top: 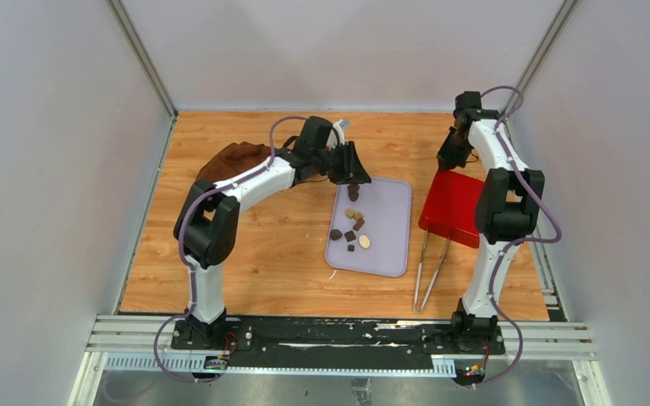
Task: Pack the chocolate
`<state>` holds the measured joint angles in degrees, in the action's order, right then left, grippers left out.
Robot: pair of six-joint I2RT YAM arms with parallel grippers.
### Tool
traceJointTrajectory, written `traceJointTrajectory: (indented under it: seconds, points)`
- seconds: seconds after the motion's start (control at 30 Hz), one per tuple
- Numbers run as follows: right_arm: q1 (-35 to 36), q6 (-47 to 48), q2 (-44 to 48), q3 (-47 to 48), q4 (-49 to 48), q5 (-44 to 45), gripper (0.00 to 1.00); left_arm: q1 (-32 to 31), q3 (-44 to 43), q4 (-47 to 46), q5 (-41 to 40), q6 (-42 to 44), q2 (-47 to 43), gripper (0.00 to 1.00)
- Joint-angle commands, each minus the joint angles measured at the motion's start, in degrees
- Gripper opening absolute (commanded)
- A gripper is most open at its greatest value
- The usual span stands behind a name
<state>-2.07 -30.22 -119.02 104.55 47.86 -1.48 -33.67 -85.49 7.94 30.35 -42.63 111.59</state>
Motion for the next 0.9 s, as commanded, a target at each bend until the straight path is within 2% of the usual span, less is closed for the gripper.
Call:
traceJointTrajectory:
  seconds: [0.0, 0.1, 0.3, 0.4, 0.47, 0.87]
  points:
    - [-1.7, 2.0, 9.1, -0.7, 2.9, 4.1, 0.00, -0.2, 0.4, 1.9, -1.1, 2.1, -3.8, 0.37]
    - [-5.4, 3.2, 17.3, -7.3, 2.8, 4.3, 0.00, -0.2, 0.1, 2.2, -1.4, 2.5, -5.0, 0.37]
    - [-16.0, 5.7, 31.2, -29.4, 1.7, 2.5, 0.00, -0.1, 0.1, 3.2, -1.3, 3.7, -6.6, 0.38]
    - [-20.5, 7.3, 34.2, -39.6, -1.4, 0.3, 0.00, -0.1, -0.1, 4.6, -1.3, 4.6, -6.4, 0.38]
    - [-22.0, 8.2, 34.9, -43.0, -3.3, -1.1, 0.00, -0.1, -0.1, 4.9, -1.3, 4.8, -6.3, 0.38]
    - [-22.4, 7.7, 41.3, -42.0, -2.1, -1.3, 0.00, -0.1, 0.9, 5.4, -1.3, 4.7, -7.4, 0.38]
